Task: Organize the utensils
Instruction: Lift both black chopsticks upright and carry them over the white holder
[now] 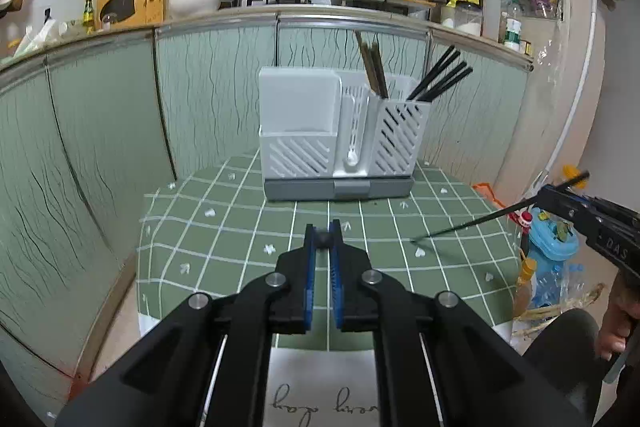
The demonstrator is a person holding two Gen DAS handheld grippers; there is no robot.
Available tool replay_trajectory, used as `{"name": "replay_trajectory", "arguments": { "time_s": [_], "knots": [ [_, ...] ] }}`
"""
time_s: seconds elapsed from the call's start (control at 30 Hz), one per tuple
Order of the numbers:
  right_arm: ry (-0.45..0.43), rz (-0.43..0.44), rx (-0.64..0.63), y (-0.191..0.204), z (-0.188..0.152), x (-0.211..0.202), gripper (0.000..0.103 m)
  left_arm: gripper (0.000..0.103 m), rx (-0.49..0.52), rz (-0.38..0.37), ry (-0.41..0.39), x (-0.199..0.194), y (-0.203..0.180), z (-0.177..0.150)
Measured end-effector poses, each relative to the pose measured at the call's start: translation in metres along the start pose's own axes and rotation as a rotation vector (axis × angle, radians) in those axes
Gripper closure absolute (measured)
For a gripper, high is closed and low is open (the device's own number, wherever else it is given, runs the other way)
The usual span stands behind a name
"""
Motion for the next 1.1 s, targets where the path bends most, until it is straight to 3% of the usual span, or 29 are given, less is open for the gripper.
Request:
{"name": "replay_trajectory", "arguments": {
  "time_s": [0.6, 1.1],
  "knots": [
    [-0.036, 0.04, -0.02, -0.003, 0.055, -0.009, 0.097, 0.095, 0.043, -0.072, -0.06, -0.022, -0.004, 0.064],
    [-0.044, 0.066, -0.036, -0.019, 0.14, -0.01, 0.097, 0.095, 0.054, -0.163, -0.077, -0.009, -0.021, 0.14]
  ]
}}
Point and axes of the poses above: each gripper's, at about its wrist camera, not at the fingertips, and x roughly the way its jaws point, y to its left, z to its top, the point moved 5 cm from there along x, roughly the way its jaws point, and after that the axes turned 4 degrees about -z, right-handed, at the moved point
